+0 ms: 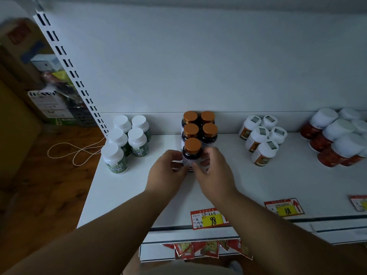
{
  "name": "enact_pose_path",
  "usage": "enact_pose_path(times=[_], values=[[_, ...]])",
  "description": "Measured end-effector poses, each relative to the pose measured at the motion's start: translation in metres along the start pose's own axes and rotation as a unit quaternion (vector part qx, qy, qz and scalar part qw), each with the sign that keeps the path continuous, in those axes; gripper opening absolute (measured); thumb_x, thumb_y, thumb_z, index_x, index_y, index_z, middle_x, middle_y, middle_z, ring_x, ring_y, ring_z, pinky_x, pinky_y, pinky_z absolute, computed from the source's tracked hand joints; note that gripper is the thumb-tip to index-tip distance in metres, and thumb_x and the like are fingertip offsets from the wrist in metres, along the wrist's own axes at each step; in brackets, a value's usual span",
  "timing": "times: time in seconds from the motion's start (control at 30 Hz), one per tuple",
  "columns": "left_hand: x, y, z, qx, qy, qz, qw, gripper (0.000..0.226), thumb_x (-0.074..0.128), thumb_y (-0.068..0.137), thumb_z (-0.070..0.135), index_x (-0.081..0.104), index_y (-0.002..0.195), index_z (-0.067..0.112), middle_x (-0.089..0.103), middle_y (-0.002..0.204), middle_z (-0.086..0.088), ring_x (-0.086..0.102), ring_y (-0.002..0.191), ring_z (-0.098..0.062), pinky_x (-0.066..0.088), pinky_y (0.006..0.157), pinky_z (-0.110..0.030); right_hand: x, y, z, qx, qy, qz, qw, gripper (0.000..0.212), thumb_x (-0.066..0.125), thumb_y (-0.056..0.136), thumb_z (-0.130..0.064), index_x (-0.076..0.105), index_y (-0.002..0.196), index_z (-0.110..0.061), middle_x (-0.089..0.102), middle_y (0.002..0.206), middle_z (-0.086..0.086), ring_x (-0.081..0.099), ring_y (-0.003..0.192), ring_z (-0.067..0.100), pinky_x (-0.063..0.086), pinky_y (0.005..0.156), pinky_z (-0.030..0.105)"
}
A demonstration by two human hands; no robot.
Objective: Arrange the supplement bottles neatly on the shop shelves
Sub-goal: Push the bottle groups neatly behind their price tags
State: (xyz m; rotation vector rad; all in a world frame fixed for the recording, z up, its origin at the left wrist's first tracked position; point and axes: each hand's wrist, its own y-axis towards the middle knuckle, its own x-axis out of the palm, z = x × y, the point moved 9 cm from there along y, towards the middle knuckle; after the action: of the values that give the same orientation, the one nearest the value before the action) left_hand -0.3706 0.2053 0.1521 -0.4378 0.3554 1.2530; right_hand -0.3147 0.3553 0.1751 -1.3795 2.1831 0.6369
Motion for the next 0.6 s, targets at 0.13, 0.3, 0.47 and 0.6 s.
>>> enact_pose_path(times=[0.13,0.3,0.47,0.6], values=[[-0.001,0.002,-0.001,-0.002,0.005,0.001,1.0,0.023,0.07,0.088,0.031,0.061,0.109,0.034,0.068,0.101,0.019,0.065,0.085,0.002,0.054,0.073,-0.021,0.004,0.0,0.0,0.003,-0.009,-0.004,1.0,0.033,0.07,0.089,-0.033,0.052,0.115,-0.024,0.06,0.108,-0.004,0.06,0.094,0.011,0.054,0.079,0.031],[-0.005,0.005,0.002,-0.003,0.01,0.003,1.0,0.023,0.071,0.088,0.031,0.06,0.108,0.032,0.066,0.099,0.019,0.064,0.084,0.001,0.047,0.066,-0.015,0.006,0.004,-0.002,0.005,-0.008,-0.007,1.0,0.034,0.07,0.089,-0.033,0.051,0.116,-0.024,0.061,0.11,-0.003,0.061,0.095,0.012,0.056,0.081,0.033],[-0.011,-0.017,0.002,-0.003,0.03,0.023,0.999,0.02,0.069,0.088,0.029,0.057,0.104,0.03,0.062,0.094,0.019,0.06,0.082,0.001,0.039,0.062,-0.009,0.001,-0.004,-0.002,0.008,0.0,-0.012,1.0,0.039,0.071,0.088,-0.033,0.05,0.119,-0.023,0.059,0.112,-0.004,0.059,0.098,0.011,0.048,0.076,0.021],[-0.001,-0.045,0.016,0.045,0.022,0.005,0.999,0.017,0.067,0.09,0.024,0.057,0.101,0.032,0.063,0.092,0.018,0.061,0.085,0.0,0.043,0.067,-0.007,-0.016,-0.016,0.002,0.015,-0.011,-0.003,1.0,0.033,0.067,0.092,-0.032,0.051,0.119,-0.022,0.056,0.11,-0.005,0.056,0.096,0.008,0.043,0.073,0.015]])
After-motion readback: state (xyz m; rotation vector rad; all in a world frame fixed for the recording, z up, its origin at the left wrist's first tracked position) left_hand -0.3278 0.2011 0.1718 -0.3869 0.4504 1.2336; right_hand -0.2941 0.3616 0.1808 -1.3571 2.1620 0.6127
